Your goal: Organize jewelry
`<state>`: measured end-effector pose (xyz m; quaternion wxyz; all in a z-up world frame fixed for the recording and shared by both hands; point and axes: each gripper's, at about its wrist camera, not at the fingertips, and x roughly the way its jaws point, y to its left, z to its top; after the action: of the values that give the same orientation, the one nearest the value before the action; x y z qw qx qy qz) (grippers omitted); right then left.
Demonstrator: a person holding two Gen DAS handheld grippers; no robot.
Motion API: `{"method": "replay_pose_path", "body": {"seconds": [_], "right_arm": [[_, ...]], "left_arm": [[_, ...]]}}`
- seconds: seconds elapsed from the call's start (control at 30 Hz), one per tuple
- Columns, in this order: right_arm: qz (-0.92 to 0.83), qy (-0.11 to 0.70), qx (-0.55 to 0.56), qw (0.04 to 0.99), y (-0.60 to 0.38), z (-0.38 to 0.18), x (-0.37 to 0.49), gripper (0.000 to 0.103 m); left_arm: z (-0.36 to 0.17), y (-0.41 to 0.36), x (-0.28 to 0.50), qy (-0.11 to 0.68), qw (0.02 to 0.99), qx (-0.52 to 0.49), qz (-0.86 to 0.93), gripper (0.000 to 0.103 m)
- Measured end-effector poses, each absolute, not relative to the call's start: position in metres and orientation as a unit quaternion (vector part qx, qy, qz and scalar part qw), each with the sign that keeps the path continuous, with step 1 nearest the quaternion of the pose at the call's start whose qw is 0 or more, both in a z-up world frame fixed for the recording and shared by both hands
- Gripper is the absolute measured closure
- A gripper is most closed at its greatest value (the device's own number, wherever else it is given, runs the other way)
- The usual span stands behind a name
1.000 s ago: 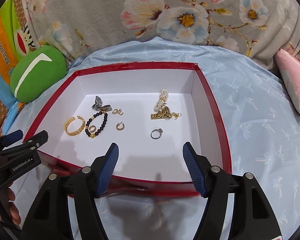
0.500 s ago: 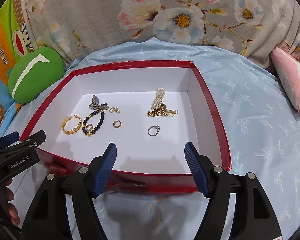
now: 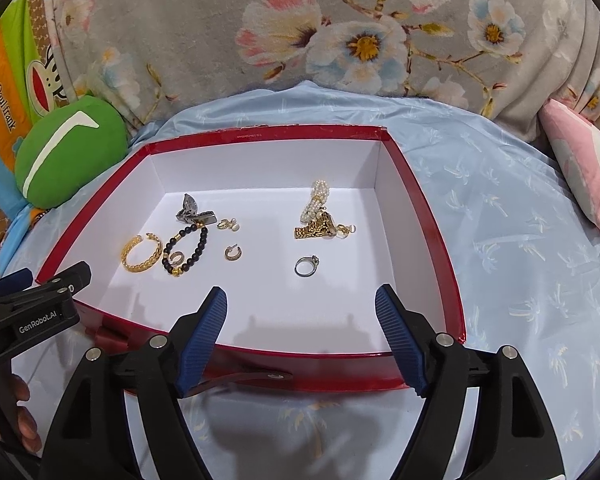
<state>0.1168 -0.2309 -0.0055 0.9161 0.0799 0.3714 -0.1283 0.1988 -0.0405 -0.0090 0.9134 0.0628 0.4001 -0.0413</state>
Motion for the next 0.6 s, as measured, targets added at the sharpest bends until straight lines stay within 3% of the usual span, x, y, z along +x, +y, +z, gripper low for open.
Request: {"method": "replay_pose_path", "body": {"seconds": [0.6], "right_arm": [[-0.129,0.369,0.079,0.917,-0.2298,-0.0061,0.1165,0.028]], "left_arm": [[-0.0086,-0.0422,0.1955,0.386,0.919,0.075,-0.036,0.008]]}}
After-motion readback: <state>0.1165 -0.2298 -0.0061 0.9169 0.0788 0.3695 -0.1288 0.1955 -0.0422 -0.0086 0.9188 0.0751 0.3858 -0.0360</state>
